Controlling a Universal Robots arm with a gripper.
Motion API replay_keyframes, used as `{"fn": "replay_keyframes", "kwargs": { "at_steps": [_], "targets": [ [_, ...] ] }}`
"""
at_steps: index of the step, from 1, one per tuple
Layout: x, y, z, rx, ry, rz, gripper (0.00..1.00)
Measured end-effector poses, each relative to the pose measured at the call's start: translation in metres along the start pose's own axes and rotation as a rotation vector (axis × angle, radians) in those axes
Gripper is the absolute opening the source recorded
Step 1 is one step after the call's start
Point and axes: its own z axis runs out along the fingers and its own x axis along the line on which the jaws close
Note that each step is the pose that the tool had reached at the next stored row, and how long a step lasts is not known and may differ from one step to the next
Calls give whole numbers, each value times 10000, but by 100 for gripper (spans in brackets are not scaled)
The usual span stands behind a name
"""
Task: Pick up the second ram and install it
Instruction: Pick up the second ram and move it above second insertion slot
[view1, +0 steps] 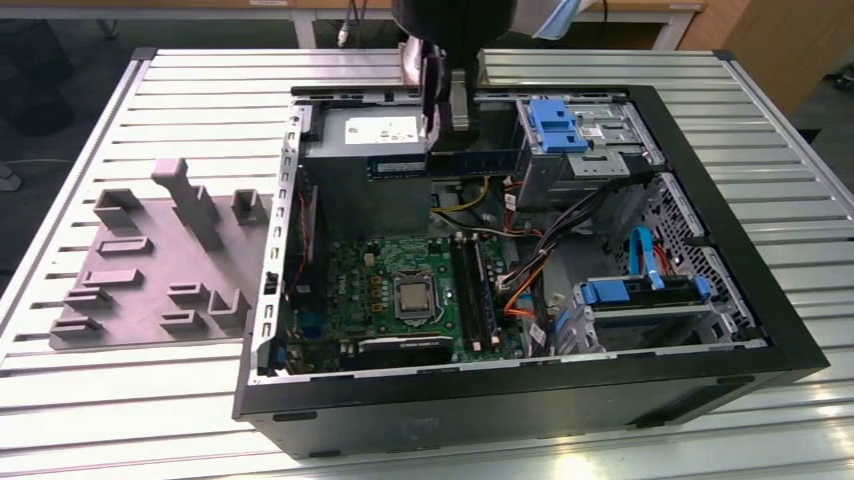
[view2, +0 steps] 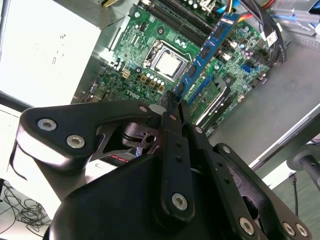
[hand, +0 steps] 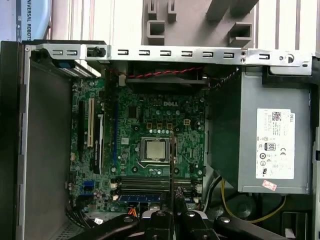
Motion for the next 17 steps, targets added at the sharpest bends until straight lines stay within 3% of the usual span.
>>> {"fn": "replay_keyframes", "kwargs": {
  "at_steps": [17],
  "targets": [
    [3,-219,-3,0,0,0,14]
  ]
}}
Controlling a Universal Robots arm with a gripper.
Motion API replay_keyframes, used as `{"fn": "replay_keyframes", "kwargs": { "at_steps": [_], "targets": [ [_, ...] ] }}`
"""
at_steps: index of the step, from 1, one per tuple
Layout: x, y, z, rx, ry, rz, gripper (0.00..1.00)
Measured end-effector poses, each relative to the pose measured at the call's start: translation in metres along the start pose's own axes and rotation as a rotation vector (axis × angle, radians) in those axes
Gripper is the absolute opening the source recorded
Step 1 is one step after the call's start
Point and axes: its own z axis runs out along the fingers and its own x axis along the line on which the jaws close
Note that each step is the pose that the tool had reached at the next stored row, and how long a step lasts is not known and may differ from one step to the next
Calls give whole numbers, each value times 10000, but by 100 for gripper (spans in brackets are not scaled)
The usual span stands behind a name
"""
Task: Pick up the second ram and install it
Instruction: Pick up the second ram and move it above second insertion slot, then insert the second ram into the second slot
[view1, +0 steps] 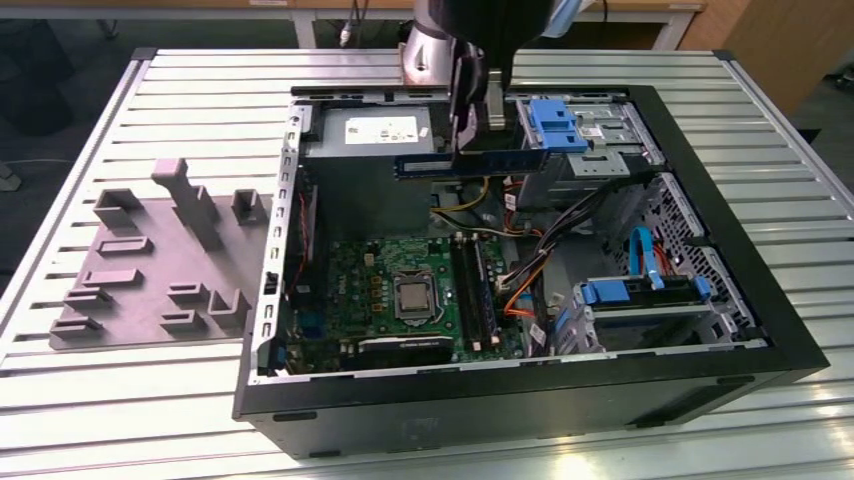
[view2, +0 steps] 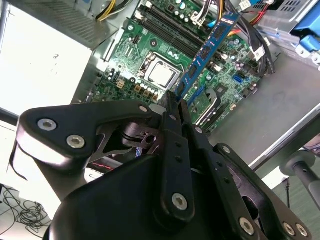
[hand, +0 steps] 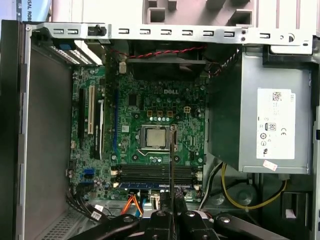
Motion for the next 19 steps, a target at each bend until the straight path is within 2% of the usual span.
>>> {"fn": "replay_keyframes", "kwargs": {
  "at_steps": [8,19],
  "targets": [
    [1,-67,-1,0,0,0,14],
    [1,-76,-1,0,0,20,14]
  ]
}}
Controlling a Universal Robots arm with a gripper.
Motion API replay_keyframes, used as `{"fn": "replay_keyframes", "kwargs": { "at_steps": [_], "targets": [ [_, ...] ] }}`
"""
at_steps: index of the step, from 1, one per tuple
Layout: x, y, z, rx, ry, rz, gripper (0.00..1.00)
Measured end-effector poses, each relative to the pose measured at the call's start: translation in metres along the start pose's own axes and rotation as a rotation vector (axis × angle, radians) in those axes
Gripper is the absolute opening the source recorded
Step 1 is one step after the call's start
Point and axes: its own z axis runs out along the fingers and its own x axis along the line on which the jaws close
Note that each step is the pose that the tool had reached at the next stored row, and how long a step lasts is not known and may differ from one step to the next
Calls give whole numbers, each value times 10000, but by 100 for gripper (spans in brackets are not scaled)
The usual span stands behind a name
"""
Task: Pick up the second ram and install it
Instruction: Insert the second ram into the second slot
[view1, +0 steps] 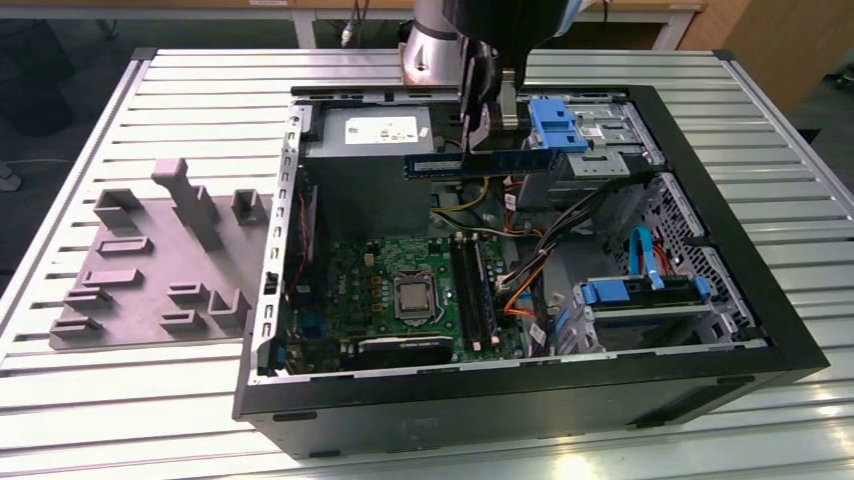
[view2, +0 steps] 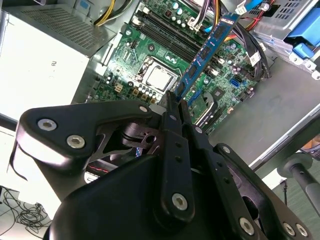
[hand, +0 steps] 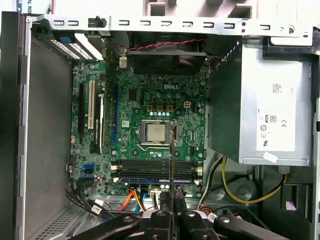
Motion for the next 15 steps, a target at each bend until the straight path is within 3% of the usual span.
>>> {"fn": "replay_keyframes", "kwargs": {
  "at_steps": [15],
  "targets": [
    [0,0,38,-2,-32,2548,14]
  ]
}}
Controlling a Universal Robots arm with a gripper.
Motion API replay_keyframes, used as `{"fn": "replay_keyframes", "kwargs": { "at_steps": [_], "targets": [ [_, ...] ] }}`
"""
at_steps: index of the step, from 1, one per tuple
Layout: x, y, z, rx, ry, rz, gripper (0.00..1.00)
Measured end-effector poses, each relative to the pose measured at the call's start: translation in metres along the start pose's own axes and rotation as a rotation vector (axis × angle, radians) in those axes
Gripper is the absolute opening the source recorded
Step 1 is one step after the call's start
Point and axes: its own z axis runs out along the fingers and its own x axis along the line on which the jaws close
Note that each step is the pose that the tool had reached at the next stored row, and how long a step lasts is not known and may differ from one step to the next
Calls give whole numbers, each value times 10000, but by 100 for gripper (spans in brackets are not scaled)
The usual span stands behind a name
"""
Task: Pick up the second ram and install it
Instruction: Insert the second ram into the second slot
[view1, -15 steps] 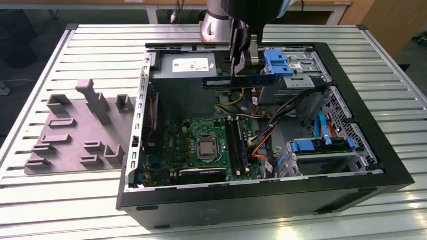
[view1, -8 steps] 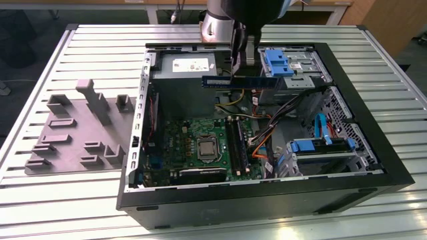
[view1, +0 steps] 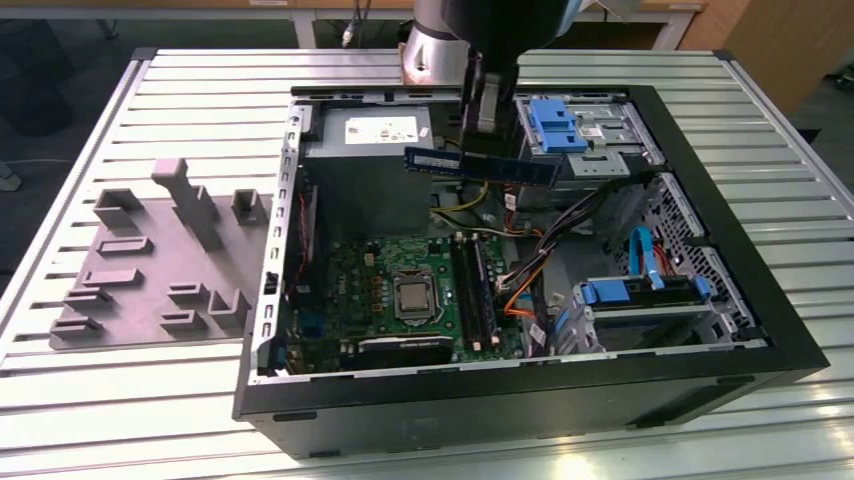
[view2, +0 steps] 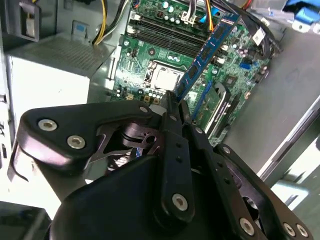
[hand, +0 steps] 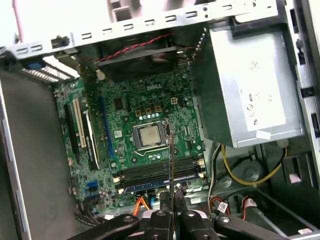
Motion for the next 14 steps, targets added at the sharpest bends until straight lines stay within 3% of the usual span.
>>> {"fn": "replay_keyframes", "kwargs": {
  "at_steps": [3,14],
  "targets": [
    [0,0,3,0,-3,333,14],
    [0,0,5,-1,-5,375,14]
  ]
}}
